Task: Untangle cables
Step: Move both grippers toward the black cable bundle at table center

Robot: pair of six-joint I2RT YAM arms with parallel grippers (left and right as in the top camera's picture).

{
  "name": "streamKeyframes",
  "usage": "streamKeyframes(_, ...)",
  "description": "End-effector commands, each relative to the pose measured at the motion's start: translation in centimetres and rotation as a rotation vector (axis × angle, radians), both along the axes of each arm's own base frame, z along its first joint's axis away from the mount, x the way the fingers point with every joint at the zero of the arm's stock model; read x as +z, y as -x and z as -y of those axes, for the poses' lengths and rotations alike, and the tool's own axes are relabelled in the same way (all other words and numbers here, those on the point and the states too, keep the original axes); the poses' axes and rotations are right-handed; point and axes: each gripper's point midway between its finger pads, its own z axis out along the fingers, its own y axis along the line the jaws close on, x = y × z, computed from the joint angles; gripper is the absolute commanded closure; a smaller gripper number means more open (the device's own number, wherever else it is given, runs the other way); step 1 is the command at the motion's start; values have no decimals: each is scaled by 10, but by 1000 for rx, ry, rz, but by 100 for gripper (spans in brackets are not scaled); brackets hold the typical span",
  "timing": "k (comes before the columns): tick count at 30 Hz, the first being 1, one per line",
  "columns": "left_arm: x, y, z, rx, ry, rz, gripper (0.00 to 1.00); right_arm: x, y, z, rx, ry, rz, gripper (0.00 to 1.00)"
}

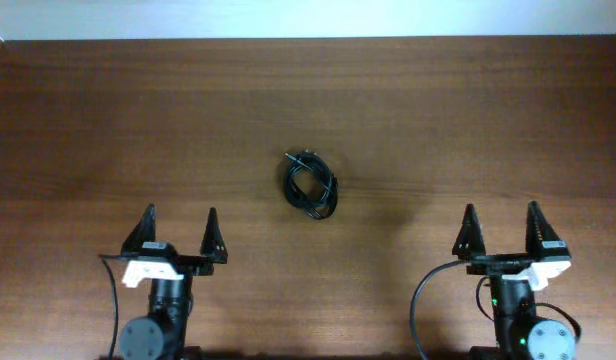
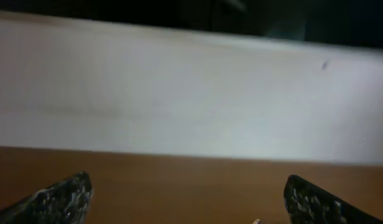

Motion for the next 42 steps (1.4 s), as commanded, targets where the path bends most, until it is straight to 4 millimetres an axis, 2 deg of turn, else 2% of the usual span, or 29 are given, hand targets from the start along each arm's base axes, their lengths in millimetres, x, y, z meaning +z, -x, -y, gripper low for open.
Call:
streamKeyframes(1,65,22,8,-75,109,127,1,57,23,-3,-12,113,46,1)
streamKeyframes(3,90,30,8,-75,108,134,1,81,31,4,-70,164,8,1)
streamKeyframes(5,103,30,8,-73,111,92,1,101,34,9,-95,163,-21,1)
streamKeyframes(8,141,32,23,-151,101,-3,1,117,23,9,-89,163,-116,1)
streamKeyframes(10,162,25,20,-129,105,-116,1,118,11,9,-70,153,-264,2)
streamKeyframes(12,184,11,19,-119,79,-234,1,124,3,10,-60,149,-389,1)
streamKeyframes(14,192,-8,19,-114,94,-391,1,135,-2,8,-39,146,-540,1)
streamKeyframes(16,191,-23,18,-110,105,-509,1,149,-1,-5,49,137,-637,1)
streamKeyframes(17,183,-31,18,-106,113,-585,1,160,1,-19,136,124,-663,1)
streamKeyframes(19,164,-46,17,-102,122,-678,1,180,0,-35,228,110,-653,1)
streamKeyframes(23,132,-60,18,-104,135,-809,1,182,7,-59,382,87,-657,1)
streamKeyframes(25,116,-65,18,-102,141,-874,1,181,2,-60,387,86,-659,7)
streamKeyframes(26,106,-68,18,-101,147,-915,1,179,-5,-59,388,83,-668,7)
streamKeyframes(27,96,-69,23,-126,165,-962,1,175,-11,-59,388,69,-691,7)
streamKeyframes(28,91,-69,37,-208,192,-993,1,163,-18,-60,392,19,-746,7)
streamKeyframes(30,94,-67,59,-348,233,-1003,1,151,-33,-62,409,-39,-800,7)
streamKeyframes(33,98,-69,64,-384,239,-987,1,110,-63,-67,434,-151,-983,2)
streamKeyframes(34,98,-69,64,-384,240,-988,1,88,-73,-76,484,-172,-1074,2)
streamKeyframes(37,97,-69,64,-386,229,-990,2,34,-94,-125,678,-92,-1244,3)
streamKeyframes(40,93,-63,66,-394,240,-1020,1,-13,-117,-175,751,18,-1316,3)
streamKeyframes(42,92,-62,67,-402,243,-1024,1,-43,-132,-198,745,101,-1333,2)
